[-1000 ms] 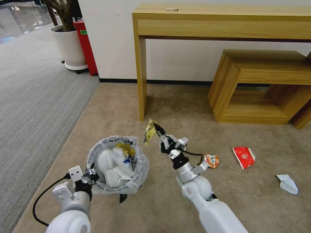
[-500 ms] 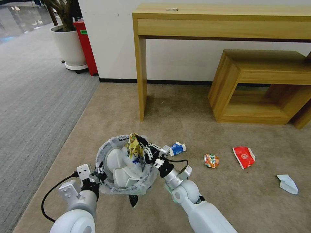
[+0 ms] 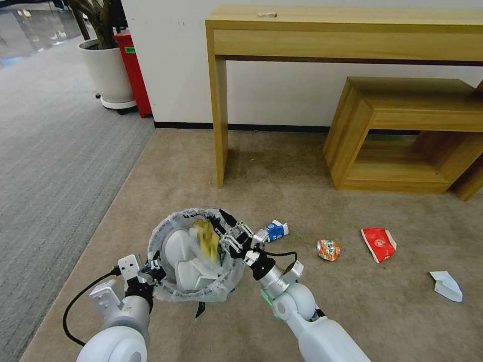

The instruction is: Pick up the trash bin and place the garbage on the floor into it.

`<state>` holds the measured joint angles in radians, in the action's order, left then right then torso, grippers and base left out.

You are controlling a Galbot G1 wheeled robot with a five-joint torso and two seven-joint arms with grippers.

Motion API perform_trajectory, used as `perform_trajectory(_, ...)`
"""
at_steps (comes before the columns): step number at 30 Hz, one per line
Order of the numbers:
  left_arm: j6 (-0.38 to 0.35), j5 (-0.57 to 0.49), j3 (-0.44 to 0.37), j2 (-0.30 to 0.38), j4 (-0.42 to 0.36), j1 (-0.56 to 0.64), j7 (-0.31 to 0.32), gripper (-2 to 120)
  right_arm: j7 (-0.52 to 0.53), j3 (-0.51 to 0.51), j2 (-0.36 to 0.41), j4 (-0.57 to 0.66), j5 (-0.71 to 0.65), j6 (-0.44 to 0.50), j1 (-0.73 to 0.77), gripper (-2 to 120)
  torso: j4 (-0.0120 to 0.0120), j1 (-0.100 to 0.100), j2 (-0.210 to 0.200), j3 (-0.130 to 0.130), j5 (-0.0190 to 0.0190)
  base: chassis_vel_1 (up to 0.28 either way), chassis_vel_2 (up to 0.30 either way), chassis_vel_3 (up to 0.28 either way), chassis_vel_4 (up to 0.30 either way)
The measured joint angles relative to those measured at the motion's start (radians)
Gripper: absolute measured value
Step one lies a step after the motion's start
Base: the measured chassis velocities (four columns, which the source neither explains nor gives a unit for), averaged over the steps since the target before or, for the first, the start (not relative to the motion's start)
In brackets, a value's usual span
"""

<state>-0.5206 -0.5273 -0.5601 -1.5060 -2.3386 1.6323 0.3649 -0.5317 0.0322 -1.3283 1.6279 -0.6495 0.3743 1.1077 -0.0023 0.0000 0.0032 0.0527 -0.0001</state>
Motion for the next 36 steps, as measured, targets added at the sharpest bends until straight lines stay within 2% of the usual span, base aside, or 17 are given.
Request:
perform_trajectory(2, 0.000, 0.000, 0.000, 0.000, -0.001, 0.001, 0.000, 1, 0.000, 0.002, 0.001, 0.001, 0.002, -0.001, 0.001, 62, 0.0000, 0.000, 0.000, 0.000, 0.0000, 0.000, 0.000, 0.000, 0.000)
perform_trajectory(4, 0.002, -0.002, -0.005, -0.002, -0.003, 0.002, 0.000, 1, 0.003, 0.012, 0.008, 0.013, 0.011, -0.003, 0.011, 75, 0.0000, 0.000, 0.000, 0.000, 0.0001, 0.000, 0.000, 0.000, 0.000)
perform_trajectory(5, 0.002, -0.002, -0.005, -0.002, -0.003, 0.002, 0.000, 1, 0.003, 0.012, 0.008, 0.013, 0.011, -0.003, 0.011, 75, 0.0000, 0.000, 0.000, 0.000, 0.0001, 0.000, 0.000, 0.000, 0.000)
perform_trajectory(8, 0.002, -0.022, -0.039, 0.003, 0.004, -0.009, 0.000, 1, 0.057, 0.052, 0.017, 0.065, 0.017, -0.008, 0.031, 89, 0.0002, 0.000, 0.000, 0.000, 0.0001, 0.000, 0.000, 0.000, 0.000)
perform_trajectory(9, 0.002, -0.022, -0.039, 0.003, 0.004, -0.009, 0.000, 1, 0.057, 0.052, 0.017, 0.065, 0.017, -0.008, 0.031, 89, 0.0002, 0.000, 0.000, 0.000, 0.0001, 0.000, 0.000, 0.000, 0.000)
perform_trajectory(10, 0.002, -0.027, -0.048, 0.005, 0.007, -0.013, 0.001, 1, 0.080, 0.063, 0.018, 0.077, 0.022, -0.011, 0.035, 91, 0.0001, 0.000, 0.000, 0.000, 0.0001, 0.000, 0.000, 0.000, 0.000)
perform_trajectory(11, 0.002, -0.041, -0.080, 0.014, 0.017, -0.027, 0.006, 1, 0.180, 0.116, 0.022, 0.128, 0.058, -0.039, 0.051, 97, 0.0000, 0.000, 0.000, 0.000, 0.0001, 0.000, 0.000, 0.000, 0.000)
perform_trajectory(12, 0.002, -0.045, -0.095, 0.018, 0.022, -0.033, 0.007, 1, 0.234, 0.151, 0.024, 0.151, 0.080, -0.048, 0.059, 99, 0.0001, 0.000, 0.000, 0.000, -0.0001, 0.000, 0.000, 0.000, 0.000)
perform_trajectory(14, 0.002, -0.045, -0.102, 0.020, 0.024, -0.036, 0.008, 1, 0.265, 0.174, 0.024, 0.160, 0.094, -0.050, 0.064, 100, 0.0001, 0.000, 0.000, 0.000, 0.0000, 0.000, 0.000, 0.000, 0.000)
perform_trajectory(15, 0.006, -0.040, -0.122, 0.024, 0.032, -0.044, 0.006, 1, 0.331, 0.238, 0.022, 0.174, 0.132, -0.053, 0.072, 100, -0.0001, 0.000, 0.000, 0.000, 0.0000, 0.000, 0.000, 0.000, 0.000)
perform_trajectory(17, 0.014, -0.030, -0.135, 0.027, 0.040, -0.050, 0.001, 1, 0.369, 0.305, 0.021, 0.174, 0.177, -0.056, 0.079, 100, 0.0001, 0.000, 0.000, 0.000, 0.0003, 0.000, 0.000, 0.000, 0.000)
perform_trajectory(18, 0.014, -0.030, -0.135, 0.027, 0.040, -0.050, 0.001, 1, 0.369, 0.305, 0.021, 0.174, 0.177, -0.056, 0.079, 100, 0.0001, 0.000, 0.000, 0.000, 0.0003, 0.000, 0.000, 0.000, 0.000)
perform_trajectory(19, 0.036, -0.004, -0.152, 0.032, 0.060, -0.057, -0.004, 1, 0.450, 0.410, 0.021, 0.164, 0.293, -0.061, 0.103, 100, -0.0001, 0.000, 0.000, 0.000, -0.0002, 0.000, 0.000, 0.000, 0.000)
perform_trajectory(20, 0.051, 0.009, -0.163, 0.035, 0.076, -0.061, -0.004, 1, 0.507, 0.452, 0.023, 0.161, 0.354, -0.063, 0.126, 100, -0.0001, 0.000, 0.000, 0.000, 0.0004, 0.000, 0.000, 0.000, 0.000)
perform_trajectory(24, 0.079, 0.009, -0.197, 0.044, 0.106, -0.070, -0.004, 1, 0.628, 0.537, 0.027, 0.167, 0.403, -0.045, 0.203, 100, -0.0001, 0.000, 0.000, 0.000, 0.0001, 0.000, 0.000, 0.000, 0.000)
perform_trajectory(31, 0.096, -0.024, -0.267, 0.063, 0.139, -0.087, 0.011, 1, 0.642, 0.655, 0.020, 0.206, 0.407, 0.002, 0.304, 100, -0.0002, 0.000, 0.000, 0.000, 0.0002, 0.000, 0.000, 0.000, 0.000)
perform_trajectory(36, 0.133, 0.015, -0.292, 0.074, 0.160, -0.088, 0.000, 1, 0.643, 0.697, 0.002, 0.254, 0.406, 0.006, 0.348, 100, 0.0001, 0.000, 0.000, 0.000, -0.0001, 0.000, 0.000, 0.000, 0.000)
